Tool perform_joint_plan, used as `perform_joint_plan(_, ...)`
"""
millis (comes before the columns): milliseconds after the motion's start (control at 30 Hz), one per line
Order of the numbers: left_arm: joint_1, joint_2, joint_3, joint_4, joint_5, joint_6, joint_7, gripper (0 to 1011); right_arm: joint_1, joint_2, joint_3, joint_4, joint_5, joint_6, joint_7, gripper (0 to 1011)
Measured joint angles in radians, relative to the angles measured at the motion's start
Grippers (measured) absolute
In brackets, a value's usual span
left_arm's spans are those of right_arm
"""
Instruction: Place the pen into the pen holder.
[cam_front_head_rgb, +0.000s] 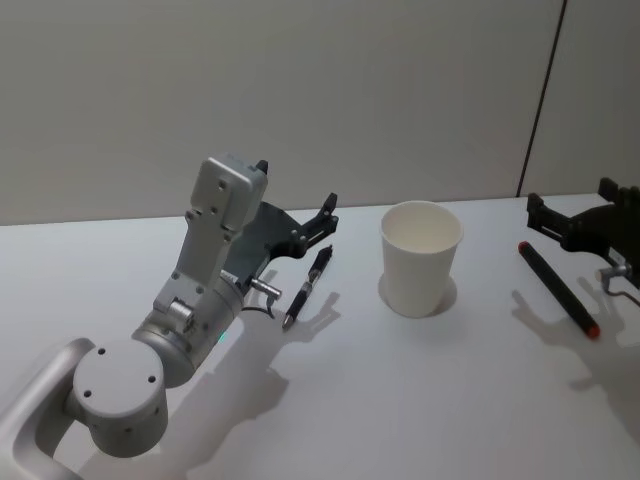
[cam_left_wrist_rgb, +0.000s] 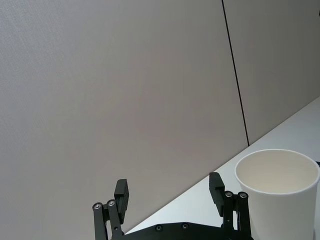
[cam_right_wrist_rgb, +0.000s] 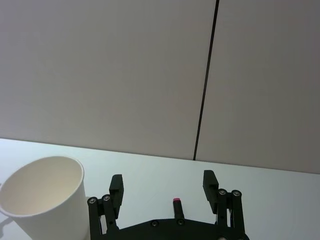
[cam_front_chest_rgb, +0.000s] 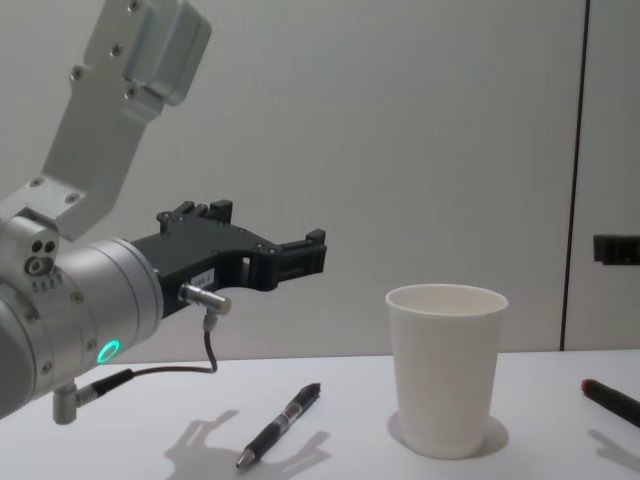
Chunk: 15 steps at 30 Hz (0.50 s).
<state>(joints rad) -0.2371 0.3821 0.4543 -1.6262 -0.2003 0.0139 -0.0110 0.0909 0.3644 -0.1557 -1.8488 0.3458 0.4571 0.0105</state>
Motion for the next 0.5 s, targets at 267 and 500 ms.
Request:
perform_joint_plan(267, 0.000, 0.000, 0.000, 0.000, 0.000, 0.000, 0.000, 1001, 0.066, -0.018, -0.018, 0.072, -0.042, 0.052, 0.054, 1002)
perform_joint_plan(500, 0.000, 0.000, 0.000, 0.000, 0.000, 0.000, 0.000, 1001, 0.117, -0.034, -0.037, 0.153, -0.104, 0.066, 0.101, 1002)
